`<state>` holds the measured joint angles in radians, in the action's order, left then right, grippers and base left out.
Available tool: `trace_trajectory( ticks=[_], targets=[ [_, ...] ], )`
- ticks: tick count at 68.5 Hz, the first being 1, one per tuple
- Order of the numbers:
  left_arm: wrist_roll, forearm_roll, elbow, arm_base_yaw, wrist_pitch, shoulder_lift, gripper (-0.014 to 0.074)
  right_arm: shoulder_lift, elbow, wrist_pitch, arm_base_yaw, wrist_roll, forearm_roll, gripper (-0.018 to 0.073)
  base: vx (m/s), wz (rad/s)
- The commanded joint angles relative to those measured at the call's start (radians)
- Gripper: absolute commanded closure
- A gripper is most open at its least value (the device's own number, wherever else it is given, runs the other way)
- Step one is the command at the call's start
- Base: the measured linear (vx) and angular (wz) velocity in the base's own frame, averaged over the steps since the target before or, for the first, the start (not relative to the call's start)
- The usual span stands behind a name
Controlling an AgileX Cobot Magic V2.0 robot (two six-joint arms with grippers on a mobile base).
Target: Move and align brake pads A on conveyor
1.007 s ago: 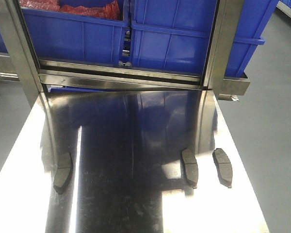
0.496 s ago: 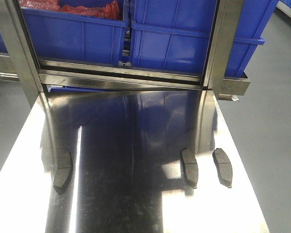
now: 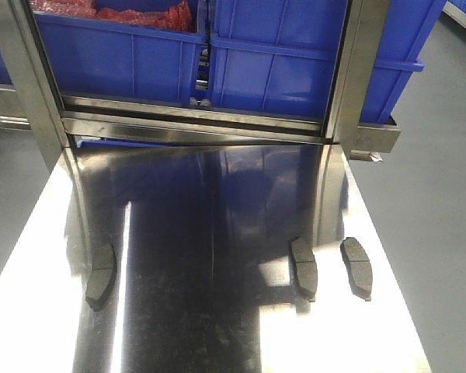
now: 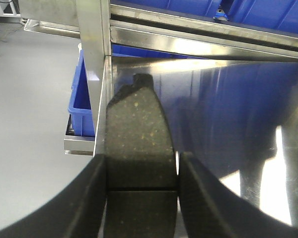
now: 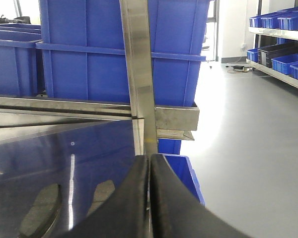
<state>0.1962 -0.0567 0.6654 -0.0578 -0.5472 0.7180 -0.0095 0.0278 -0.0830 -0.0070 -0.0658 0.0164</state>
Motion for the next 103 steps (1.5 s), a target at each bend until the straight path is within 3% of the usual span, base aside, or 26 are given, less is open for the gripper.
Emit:
trace_trajectory(
  ticks=[1,35,49,64,84,95,103],
  targets=[
    [0.005,0.002,0.032,-0.004,0.082,-0.004,0.0433,0.011,0.020,0.073,-0.005,0.002,0.004,0.0568,0.00,0.00],
    [0.005,0.002,0.032,-0.004,0.082,-0.004,0.0433,0.012,-0.002,0.071,-0.005,0.000,0.004,0.0565,0.00,0.00],
    [0.005,0.002,0.032,-0.004,0.082,-0.004,0.0433,0.131,-0.246,-0.046,-0.005,0.004,0.056,0.0564,0.00,0.00],
    [0.005,0.002,0.032,-0.004,0.082,-0.004,0.0433,0.384,-0.553,-0.294,-0.005,0.004,0.084,0.0563,0.00,0.00],
    [0.005,0.002,0.032,-0.004,0.082,-0.004,0.0433,0.496,-0.607,-0.325,-0.005,0.004,0.083,0.0559,0.00,0.00],
    [0.005,0.002,0.032,-0.004,0.082,-0.004,0.0433,0.496,-0.607,-0.326,-0.005,0.004,0.083,0.0451,0.00,0.00],
    [0.005,0.002,0.032,-0.004,0.082,-0.004,0.0433,0.496,-0.607,-0.327,-0.005,0.003,0.083,0.0222,0.00,0.00]
  ],
)
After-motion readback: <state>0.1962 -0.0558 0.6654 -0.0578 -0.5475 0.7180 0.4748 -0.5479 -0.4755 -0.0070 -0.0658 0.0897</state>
